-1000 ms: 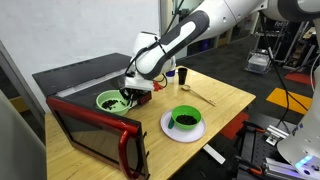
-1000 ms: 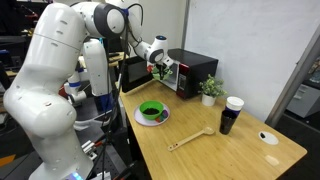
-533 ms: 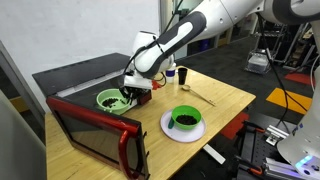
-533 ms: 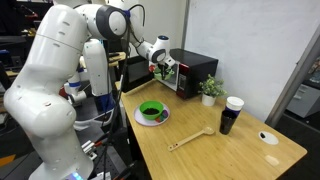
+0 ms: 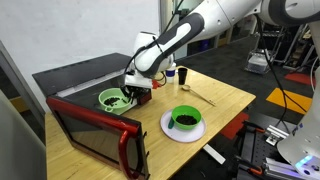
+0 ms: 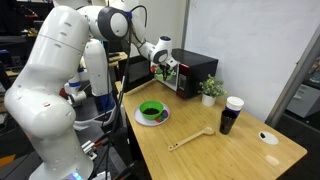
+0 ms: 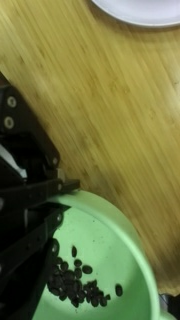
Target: Place the light green bowl inside the microwave
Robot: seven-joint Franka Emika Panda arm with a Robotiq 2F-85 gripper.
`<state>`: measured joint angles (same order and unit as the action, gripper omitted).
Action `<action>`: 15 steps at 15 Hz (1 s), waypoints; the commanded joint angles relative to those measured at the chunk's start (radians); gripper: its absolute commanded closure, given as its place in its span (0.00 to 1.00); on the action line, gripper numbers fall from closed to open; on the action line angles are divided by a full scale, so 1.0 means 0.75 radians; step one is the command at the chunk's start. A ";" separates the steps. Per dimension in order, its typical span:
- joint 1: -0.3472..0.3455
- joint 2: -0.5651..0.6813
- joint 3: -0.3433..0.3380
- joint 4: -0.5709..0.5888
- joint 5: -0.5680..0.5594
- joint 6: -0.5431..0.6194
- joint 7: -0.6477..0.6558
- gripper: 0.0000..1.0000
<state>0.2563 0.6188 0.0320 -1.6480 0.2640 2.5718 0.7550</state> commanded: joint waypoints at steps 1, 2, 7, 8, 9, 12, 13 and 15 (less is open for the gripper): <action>-0.008 -0.001 0.008 0.000 -0.008 -0.003 0.004 0.91; -0.008 -0.001 0.008 0.000 -0.008 -0.003 0.004 0.91; -0.008 -0.001 0.008 0.001 -0.008 -0.005 0.004 0.91; -0.008 -0.001 0.008 0.001 -0.008 -0.005 0.004 0.91; -0.008 -0.001 0.008 0.001 -0.008 -0.005 0.004 0.91; -0.008 -0.001 0.008 0.001 -0.008 -0.006 0.004 0.91; -0.005 0.004 0.004 0.007 -0.010 -0.005 0.011 0.98; -0.002 0.014 0.000 0.024 -0.012 -0.005 0.020 0.98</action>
<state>0.2565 0.6189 0.0323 -1.6481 0.2640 2.5689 0.7550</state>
